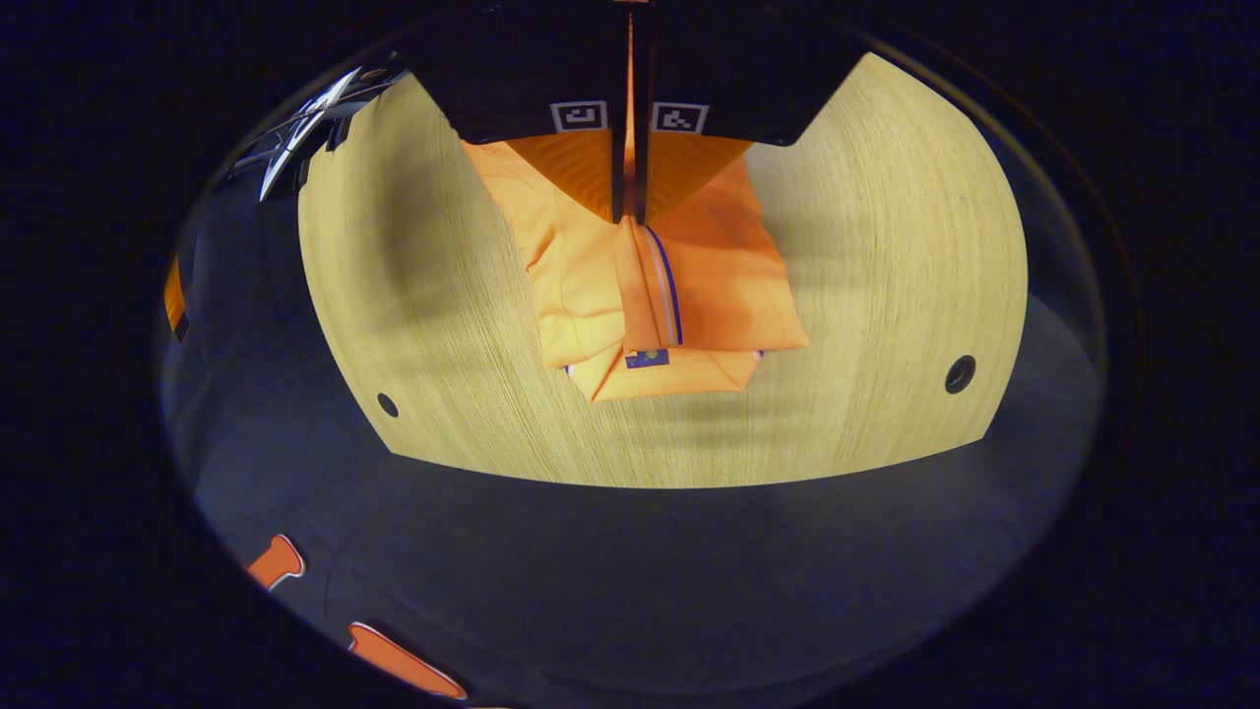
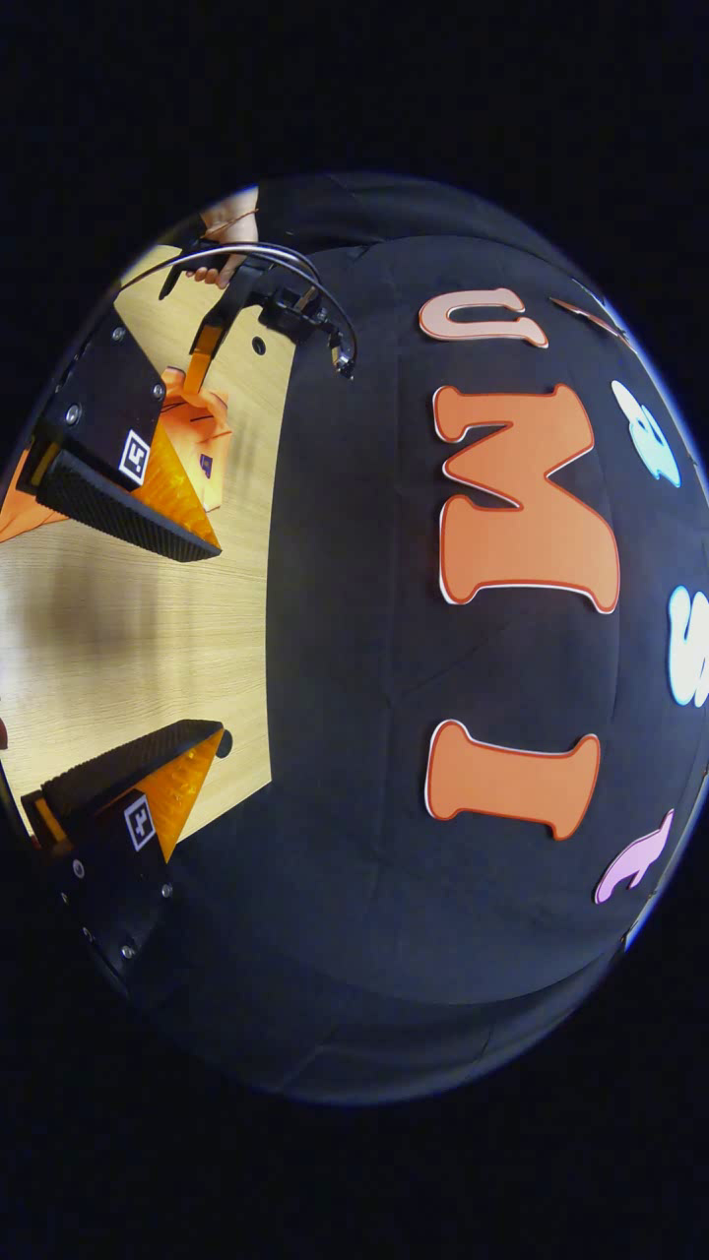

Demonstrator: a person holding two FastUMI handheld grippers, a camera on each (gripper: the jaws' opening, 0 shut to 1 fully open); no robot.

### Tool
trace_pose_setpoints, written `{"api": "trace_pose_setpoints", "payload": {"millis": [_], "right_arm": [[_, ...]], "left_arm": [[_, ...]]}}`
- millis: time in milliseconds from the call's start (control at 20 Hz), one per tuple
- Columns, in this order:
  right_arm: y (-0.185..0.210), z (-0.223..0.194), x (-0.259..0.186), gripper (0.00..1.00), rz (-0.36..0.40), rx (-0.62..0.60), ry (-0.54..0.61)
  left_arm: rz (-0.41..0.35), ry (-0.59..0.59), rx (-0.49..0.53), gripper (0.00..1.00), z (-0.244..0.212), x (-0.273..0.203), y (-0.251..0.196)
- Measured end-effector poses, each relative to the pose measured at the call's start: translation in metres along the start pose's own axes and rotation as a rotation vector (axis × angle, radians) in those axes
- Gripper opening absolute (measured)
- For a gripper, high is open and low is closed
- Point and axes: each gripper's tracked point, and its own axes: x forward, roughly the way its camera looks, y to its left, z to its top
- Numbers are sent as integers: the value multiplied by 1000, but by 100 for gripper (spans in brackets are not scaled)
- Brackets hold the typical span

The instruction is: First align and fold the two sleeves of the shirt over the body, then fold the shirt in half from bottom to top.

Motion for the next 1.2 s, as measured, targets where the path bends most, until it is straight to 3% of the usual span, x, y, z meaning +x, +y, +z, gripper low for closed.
{"api": "trace_pose_setpoints", "payload": {"millis": [150, 300, 500, 550, 600, 650, 700, 900, 1200], "right_arm": [[-1, -6, 1, 98, -18, 10, 31], [-1, -9, -1, 98, -26, 20, 52], [0, -15, 0, 98, -27, 28, 78], [1, -17, 0, 98, -25, 32, 85], [2, -18, 0, 98, -25, 40, 90], [4, -19, 0, 98, -21, 50, 96], [7, -21, 0, 98, -12, 58, 103], [34, -31, 0, 98, 42, 76, 154], [93, -69, -2, 99, 115, 20, 260]], "left_arm": [[26, 47, 26, 2, -12, 24, -12], [6, 67, 31, 4, -19, 39, -23], [-18, 80, 27, 17, -24, 45, -33], [-17, 72, 16, 42, -25, 45, -34], [-13, 69, 4, 54, -27, 45, -34], [-13, 69, -7, 87, -29, 41, -35], [-7, 64, -13, 100, -30, 37, -35], [44, -11, -15, 99, -28, 3, -17], [87, -44, -94, 99, -69, -45, 24]]}}
